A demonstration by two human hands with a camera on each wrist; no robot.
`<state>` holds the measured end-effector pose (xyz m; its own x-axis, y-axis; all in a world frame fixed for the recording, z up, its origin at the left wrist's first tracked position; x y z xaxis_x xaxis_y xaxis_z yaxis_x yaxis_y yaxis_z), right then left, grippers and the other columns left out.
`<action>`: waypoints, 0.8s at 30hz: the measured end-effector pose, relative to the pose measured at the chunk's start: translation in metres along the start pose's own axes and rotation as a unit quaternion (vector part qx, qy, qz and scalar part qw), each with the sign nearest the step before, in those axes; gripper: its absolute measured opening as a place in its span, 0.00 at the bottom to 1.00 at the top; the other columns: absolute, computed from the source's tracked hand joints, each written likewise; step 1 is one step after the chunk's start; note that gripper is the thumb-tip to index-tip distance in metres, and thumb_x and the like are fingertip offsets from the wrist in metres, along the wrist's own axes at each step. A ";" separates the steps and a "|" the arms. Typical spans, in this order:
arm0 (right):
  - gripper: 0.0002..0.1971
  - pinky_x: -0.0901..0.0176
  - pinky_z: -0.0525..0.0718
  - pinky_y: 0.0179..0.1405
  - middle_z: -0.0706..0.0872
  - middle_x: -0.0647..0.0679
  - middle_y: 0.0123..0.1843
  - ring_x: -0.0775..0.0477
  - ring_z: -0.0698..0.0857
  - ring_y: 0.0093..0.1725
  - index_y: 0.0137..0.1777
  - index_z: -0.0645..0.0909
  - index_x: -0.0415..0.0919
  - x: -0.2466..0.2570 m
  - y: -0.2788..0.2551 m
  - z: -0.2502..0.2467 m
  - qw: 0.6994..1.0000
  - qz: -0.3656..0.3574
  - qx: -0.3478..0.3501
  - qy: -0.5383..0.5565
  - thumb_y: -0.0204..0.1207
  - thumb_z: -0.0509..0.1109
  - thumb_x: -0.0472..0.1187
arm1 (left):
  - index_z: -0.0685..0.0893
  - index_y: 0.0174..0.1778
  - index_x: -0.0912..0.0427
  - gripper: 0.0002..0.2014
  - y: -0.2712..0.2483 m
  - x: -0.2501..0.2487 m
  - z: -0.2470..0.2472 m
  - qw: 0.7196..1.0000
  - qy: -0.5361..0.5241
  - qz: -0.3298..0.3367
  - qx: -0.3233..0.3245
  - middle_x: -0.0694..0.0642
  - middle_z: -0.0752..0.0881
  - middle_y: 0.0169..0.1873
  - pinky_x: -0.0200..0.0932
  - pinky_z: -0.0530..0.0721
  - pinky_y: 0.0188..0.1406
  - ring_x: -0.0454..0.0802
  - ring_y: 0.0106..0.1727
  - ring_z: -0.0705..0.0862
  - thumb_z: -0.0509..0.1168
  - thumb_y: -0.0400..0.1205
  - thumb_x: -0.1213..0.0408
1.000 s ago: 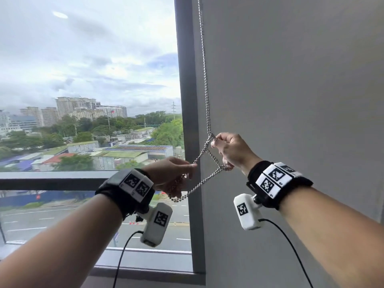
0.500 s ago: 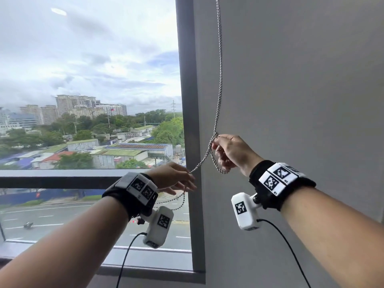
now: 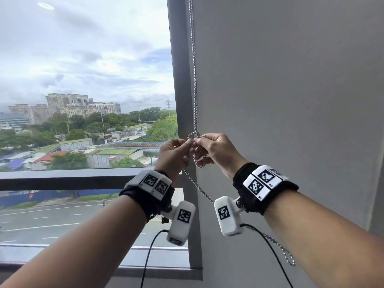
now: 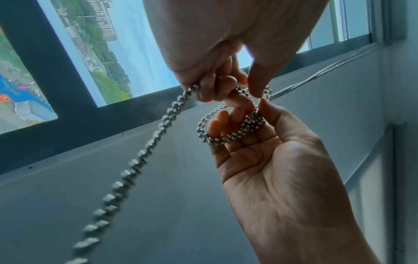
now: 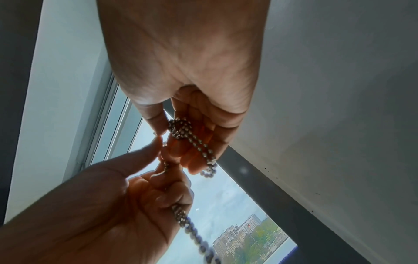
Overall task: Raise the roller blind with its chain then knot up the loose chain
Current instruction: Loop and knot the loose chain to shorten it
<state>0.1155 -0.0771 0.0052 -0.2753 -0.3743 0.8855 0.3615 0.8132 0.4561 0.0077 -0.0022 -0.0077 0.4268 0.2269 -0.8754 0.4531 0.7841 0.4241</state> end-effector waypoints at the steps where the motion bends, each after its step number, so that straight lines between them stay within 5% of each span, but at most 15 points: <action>1: 0.13 0.55 0.86 0.30 0.86 0.36 0.37 0.43 0.83 0.33 0.49 0.85 0.26 -0.003 -0.002 0.000 1.000 0.000 -0.004 0.004 0.82 0.67 0.39 | 0.79 0.44 0.66 0.08 -0.001 0.003 0.000 1.000 0.003 0.005 -0.002 0.50 0.83 0.21 0.33 0.69 0.16 0.41 0.18 0.71 0.69 0.77 0.65; 8: 0.17 0.51 0.79 0.37 0.84 0.37 0.30 0.43 0.79 0.31 0.39 0.84 0.22 -0.013 -0.009 -0.002 0.998 -0.039 -0.048 -0.023 0.75 0.74 0.41 | 0.86 0.38 0.55 0.09 -0.015 0.032 -0.002 0.998 0.050 -0.004 -0.035 0.47 0.72 0.16 0.32 0.60 0.14 0.42 0.15 0.63 0.69 0.75 0.52; 13: 0.10 0.45 0.86 0.42 0.87 0.38 0.31 0.43 0.84 0.32 0.40 0.86 0.31 -0.023 -0.011 -0.002 0.995 -0.052 -0.078 -0.020 0.70 0.76 0.40 | 0.81 0.34 0.63 0.11 -0.015 0.030 0.005 1.000 0.027 0.000 -0.001 0.51 0.75 0.18 0.33 0.64 0.14 0.42 0.15 0.66 0.63 0.81 0.63; 17: 0.08 0.41 0.89 0.51 0.92 0.41 0.40 0.50 0.87 0.38 0.43 0.87 0.41 -0.028 -0.016 -0.005 0.985 -0.090 -0.125 -0.073 0.69 0.78 0.44 | 0.83 0.33 0.59 0.10 -0.018 0.020 0.007 0.999 0.048 0.007 0.000 0.46 0.72 0.15 0.33 0.61 0.13 0.40 0.15 0.64 0.64 0.80 0.63; 21: 0.09 0.44 0.90 0.49 0.92 0.42 0.41 0.41 0.90 0.41 0.47 0.83 0.45 -0.025 -0.020 -0.008 0.975 -0.120 -0.146 -0.113 0.69 0.79 0.42 | 0.84 0.36 0.56 0.07 -0.025 0.026 0.003 0.998 0.062 0.018 0.018 0.47 0.69 0.15 0.33 0.61 0.14 0.40 0.15 0.63 0.65 0.80 0.63; 24: 0.06 0.42 0.90 0.51 0.93 0.44 0.40 0.40 0.91 0.43 0.43 0.86 0.42 -0.025 -0.023 -0.010 0.975 -0.123 -0.138 -0.121 0.70 0.79 0.39 | 0.83 0.34 0.63 0.10 -0.029 0.036 -0.002 0.998 0.053 0.001 0.026 0.50 0.78 0.18 0.36 0.70 0.18 0.43 0.17 0.71 0.62 0.81 0.68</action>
<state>0.1234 -0.0910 -0.0266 -0.5744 -0.3994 0.7146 0.4741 0.5493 0.6881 0.0088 -0.0159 -0.0519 0.3447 0.2909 -0.8925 0.4930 0.7530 0.4358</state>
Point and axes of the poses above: each hand's wrist, its own y-axis towards the middle knuckle, its own z-axis out of the palm, x = y × z, the point moved 2 cm from there along y, towards the middle knuckle
